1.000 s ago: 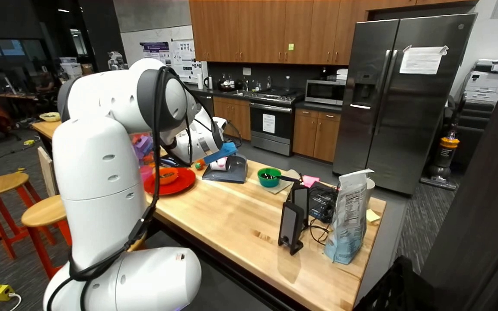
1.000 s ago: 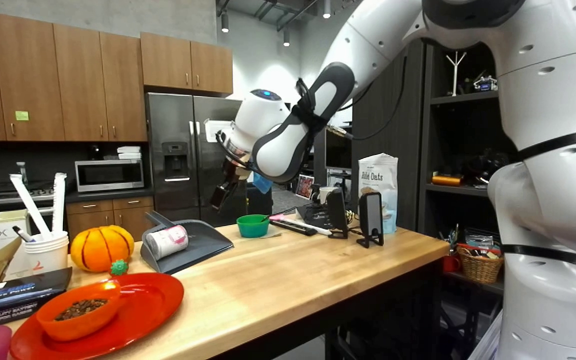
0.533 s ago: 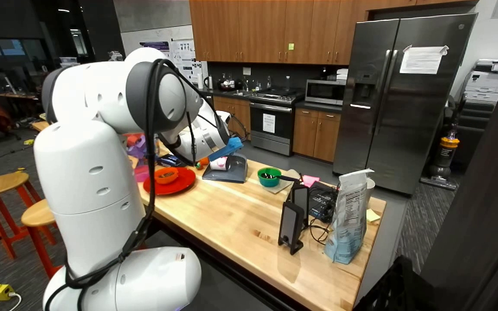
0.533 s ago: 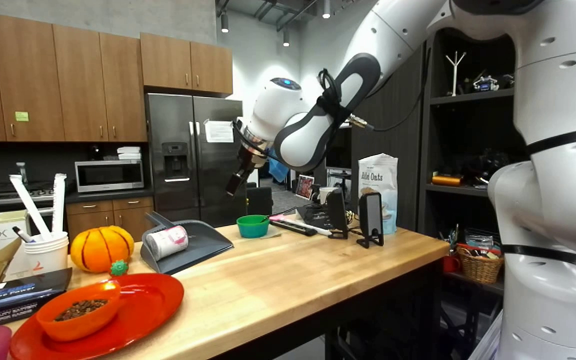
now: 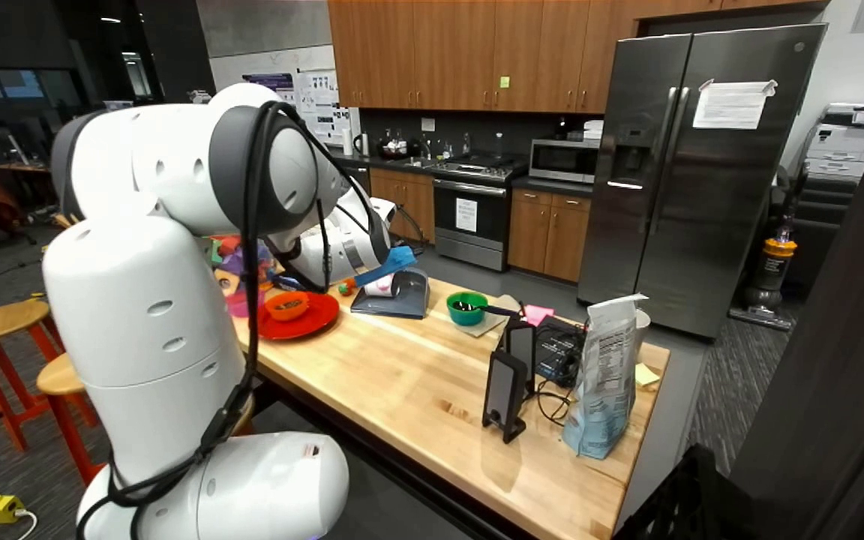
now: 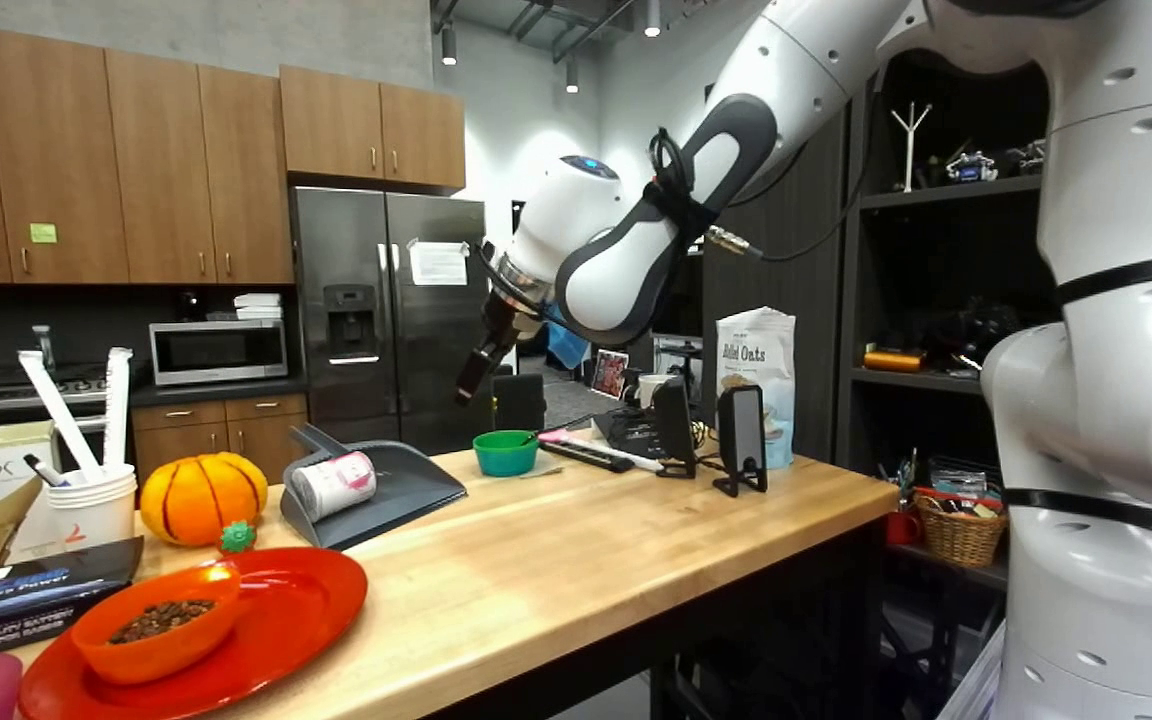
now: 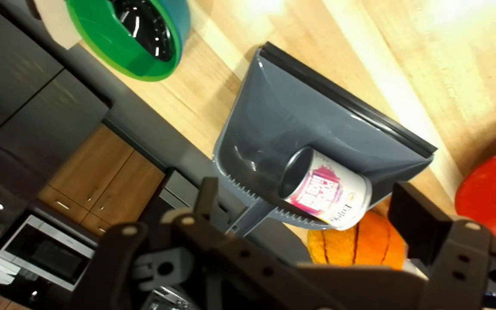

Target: Push the white container on the dustpan

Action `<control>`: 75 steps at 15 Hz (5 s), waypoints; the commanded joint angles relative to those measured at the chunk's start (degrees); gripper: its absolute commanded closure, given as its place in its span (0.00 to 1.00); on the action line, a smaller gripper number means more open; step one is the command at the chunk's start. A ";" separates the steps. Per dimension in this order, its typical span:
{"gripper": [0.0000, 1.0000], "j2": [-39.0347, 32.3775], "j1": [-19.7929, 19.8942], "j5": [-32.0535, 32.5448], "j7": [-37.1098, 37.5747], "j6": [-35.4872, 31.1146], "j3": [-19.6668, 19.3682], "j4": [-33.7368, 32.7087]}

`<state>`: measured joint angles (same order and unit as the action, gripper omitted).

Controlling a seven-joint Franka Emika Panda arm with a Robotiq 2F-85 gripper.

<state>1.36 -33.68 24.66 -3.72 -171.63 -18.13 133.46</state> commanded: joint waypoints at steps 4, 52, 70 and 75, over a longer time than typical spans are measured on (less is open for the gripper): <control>0.00 6.27 -5.87 -27.04 -21.07 9.38 -0.27 4.15; 0.00 32.61 19.13 -54.42 -37.46 62.00 10.47 1.57; 0.00 31.81 21.11 -53.70 -36.76 65.60 12.14 1.40; 0.00 31.81 21.11 -53.70 -36.76 65.60 12.14 1.40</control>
<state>33.28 -13.57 -28.65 -40.15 -106.46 -6.71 135.07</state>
